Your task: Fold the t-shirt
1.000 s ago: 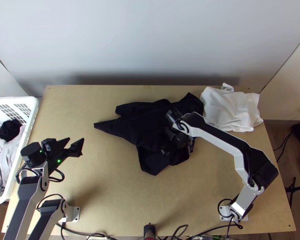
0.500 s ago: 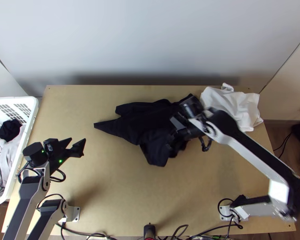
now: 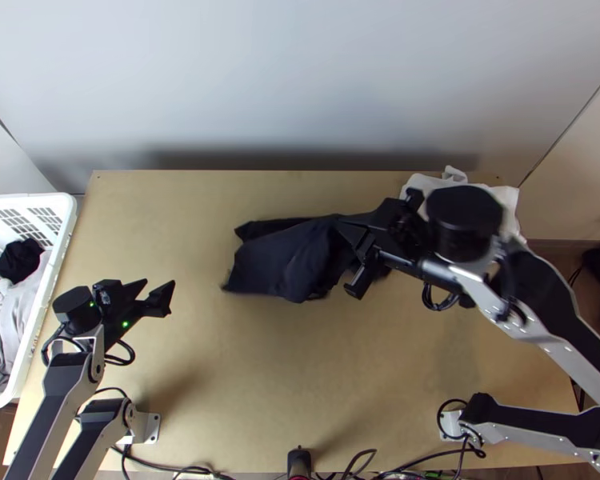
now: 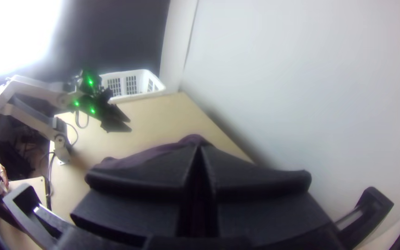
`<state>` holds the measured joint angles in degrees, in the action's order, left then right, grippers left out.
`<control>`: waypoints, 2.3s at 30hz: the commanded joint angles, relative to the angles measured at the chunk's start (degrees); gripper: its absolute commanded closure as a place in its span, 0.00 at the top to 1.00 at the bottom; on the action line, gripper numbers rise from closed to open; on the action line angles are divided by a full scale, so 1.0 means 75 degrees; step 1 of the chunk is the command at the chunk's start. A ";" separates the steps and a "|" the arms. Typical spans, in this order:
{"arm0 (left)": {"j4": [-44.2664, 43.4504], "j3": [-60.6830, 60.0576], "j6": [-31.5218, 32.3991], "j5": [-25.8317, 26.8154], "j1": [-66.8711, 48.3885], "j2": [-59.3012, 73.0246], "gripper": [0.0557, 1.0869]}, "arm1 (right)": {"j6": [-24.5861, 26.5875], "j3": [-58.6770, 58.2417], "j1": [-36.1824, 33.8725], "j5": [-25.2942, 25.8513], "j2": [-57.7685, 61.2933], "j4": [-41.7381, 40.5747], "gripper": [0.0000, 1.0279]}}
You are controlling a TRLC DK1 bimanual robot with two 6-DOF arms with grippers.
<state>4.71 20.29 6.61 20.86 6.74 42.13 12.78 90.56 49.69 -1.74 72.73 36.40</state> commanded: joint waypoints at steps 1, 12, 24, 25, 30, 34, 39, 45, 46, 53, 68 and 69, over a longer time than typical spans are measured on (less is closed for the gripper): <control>-0.0101 -0.0163 -0.0026 -0.0004 -0.0044 0.0031 0.95 | 0.0207 0.0546 0.1062 0.0161 -0.0217 -0.0389 0.03; -0.0101 -0.0245 -0.0026 -0.0215 -0.0137 0.0125 0.95 | 0.0804 0.0358 0.2703 0.0150 -0.0814 -0.1326 0.03; -0.0382 -0.0233 0.0126 -0.0649 -0.0583 0.0488 0.95 | -0.1399 -0.0403 -0.0122 -0.0483 -0.0346 -0.1819 0.03; -0.0429 -0.0222 0.0197 -0.0661 -0.0583 0.0547 0.95 | -0.1645 -0.0673 -0.0837 -0.0964 -0.0182 -0.1819 0.03; -0.0476 -0.0151 0.0337 -0.0907 -0.1005 0.0605 0.95 | -0.2043 -0.2032 -0.3075 -0.1843 0.0955 -0.2065 0.03; -0.0593 -0.0093 0.0443 -0.1071 -0.1239 0.0629 0.95 | -0.1856 -0.3028 -0.3790 -0.1843 0.1717 -0.2990 0.03; -0.0628 -0.0046 0.0443 -0.1094 -0.1274 0.0711 0.95 | -0.1633 -0.3521 -0.4411 -0.1831 0.2631 -0.3858 0.03; -0.0569 -0.0022 0.0431 -0.1106 -0.1251 0.0664 0.95 | -0.1633 -0.3087 -0.4962 -0.0577 0.3498 -0.3705 0.44; -0.0558 -0.0022 0.0431 -0.1106 -0.1239 0.0652 0.95 | -0.1715 -0.2970 -0.5055 -0.0366 0.3557 -0.3541 0.68; -0.0417 -0.0069 0.0431 -0.1106 -0.1215 0.0477 0.95 | -0.1867 -0.2314 -0.5020 -0.0249 0.1963 -0.2053 0.95; -0.0511 -0.0022 0.0490 -0.1106 -0.1438 0.0547 0.95 | 0.2785 -0.1294 -0.2254 -0.4034 0.2186 0.5763 0.95; -0.0499 -0.0022 0.0478 -0.1106 -0.1438 0.0535 0.95 | 0.3101 -0.1435 -0.2219 -0.4034 0.2162 0.5763 0.95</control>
<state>1.08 19.90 10.31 12.58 -3.64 46.13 19.84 83.72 26.04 -27.16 89.19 66.54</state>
